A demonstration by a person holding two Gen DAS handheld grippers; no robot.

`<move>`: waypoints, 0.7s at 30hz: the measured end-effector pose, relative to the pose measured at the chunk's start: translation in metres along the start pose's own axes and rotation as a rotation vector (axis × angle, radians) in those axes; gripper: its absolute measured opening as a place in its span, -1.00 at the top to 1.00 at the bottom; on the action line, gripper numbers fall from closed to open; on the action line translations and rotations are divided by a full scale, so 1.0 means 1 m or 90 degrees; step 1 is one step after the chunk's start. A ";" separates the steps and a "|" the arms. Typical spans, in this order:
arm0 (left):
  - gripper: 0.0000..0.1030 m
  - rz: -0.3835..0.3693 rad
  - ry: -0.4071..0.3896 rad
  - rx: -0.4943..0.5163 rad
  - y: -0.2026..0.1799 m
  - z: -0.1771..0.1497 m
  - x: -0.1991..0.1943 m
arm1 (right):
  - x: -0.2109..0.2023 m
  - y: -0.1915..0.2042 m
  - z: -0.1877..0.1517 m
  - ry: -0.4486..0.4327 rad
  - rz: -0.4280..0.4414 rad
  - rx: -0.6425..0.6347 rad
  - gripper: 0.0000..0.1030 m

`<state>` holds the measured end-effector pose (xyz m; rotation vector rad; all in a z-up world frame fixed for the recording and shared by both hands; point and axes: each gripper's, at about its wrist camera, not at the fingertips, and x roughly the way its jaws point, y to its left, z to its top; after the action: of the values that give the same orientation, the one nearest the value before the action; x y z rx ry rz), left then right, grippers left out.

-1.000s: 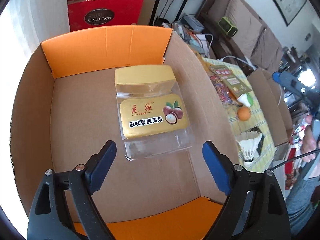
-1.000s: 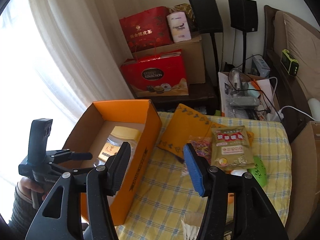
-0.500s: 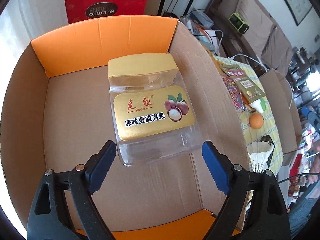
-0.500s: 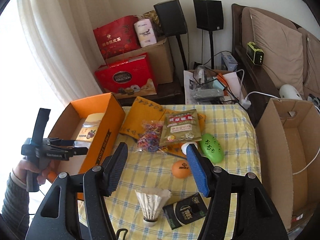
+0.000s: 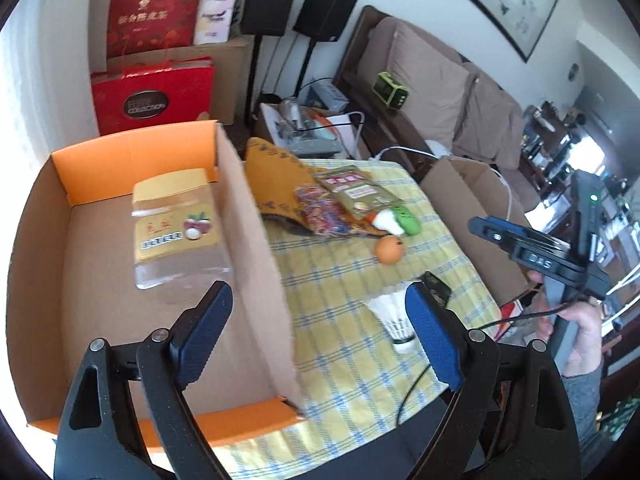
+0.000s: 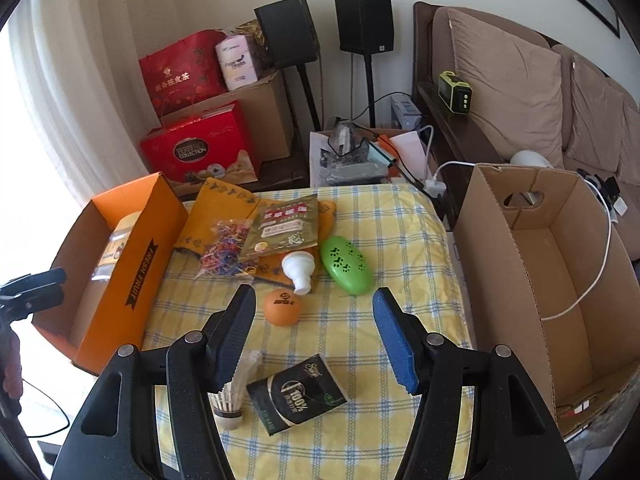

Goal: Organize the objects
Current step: 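Lower the jar into the box and open the right tool, then move the right tool to the white shuttlecock and grasp it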

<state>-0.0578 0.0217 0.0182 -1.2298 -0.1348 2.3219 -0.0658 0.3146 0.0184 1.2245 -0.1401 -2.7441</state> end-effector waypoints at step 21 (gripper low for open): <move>-0.80 0.029 0.038 0.023 -0.097 -0.034 0.090 | 0.000 -0.027 -0.013 -0.023 -0.046 0.012 -0.69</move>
<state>-0.0352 0.1440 -0.0387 -1.2946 -0.0439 2.3135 -0.0578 0.3405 0.0062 1.2078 -0.1286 -2.8340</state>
